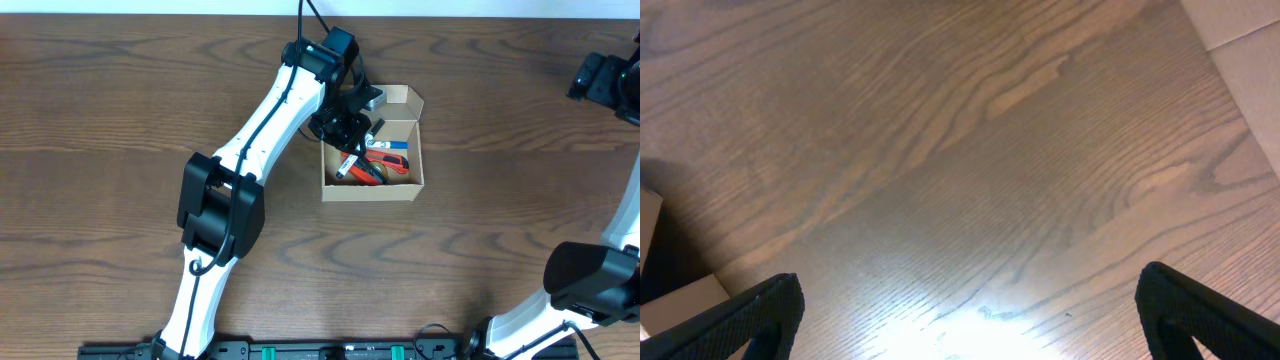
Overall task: Pack container
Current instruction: 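Lower the black marker into the box with the left gripper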
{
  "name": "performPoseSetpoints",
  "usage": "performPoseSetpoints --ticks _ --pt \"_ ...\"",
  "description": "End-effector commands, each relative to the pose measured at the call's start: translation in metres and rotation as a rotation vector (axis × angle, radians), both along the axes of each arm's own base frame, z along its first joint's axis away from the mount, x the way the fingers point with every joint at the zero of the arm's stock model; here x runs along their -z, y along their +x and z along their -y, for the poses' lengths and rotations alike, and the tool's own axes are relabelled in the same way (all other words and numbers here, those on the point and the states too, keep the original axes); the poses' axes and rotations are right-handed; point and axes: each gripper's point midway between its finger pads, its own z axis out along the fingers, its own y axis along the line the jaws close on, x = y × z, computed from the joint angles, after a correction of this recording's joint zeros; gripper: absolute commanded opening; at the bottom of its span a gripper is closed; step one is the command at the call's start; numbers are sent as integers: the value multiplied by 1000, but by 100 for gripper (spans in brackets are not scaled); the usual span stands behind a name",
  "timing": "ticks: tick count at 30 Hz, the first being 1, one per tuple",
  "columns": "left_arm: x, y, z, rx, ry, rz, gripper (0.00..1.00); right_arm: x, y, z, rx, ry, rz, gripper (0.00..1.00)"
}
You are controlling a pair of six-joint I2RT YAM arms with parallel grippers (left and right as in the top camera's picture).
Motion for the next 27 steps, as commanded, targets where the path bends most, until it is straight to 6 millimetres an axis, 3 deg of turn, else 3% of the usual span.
performPoseSetpoints --ticks 1,15,27 --pt "9 3 3 17 -4 -8 6 4 -1 3 18 6 -8 99" --pt "31 9 -2 14 51 -6 6 4 -1 3 19 6 -8 99" --pt "34 12 -5 12 72 11 6 4 -1 3 19 6 -8 99"
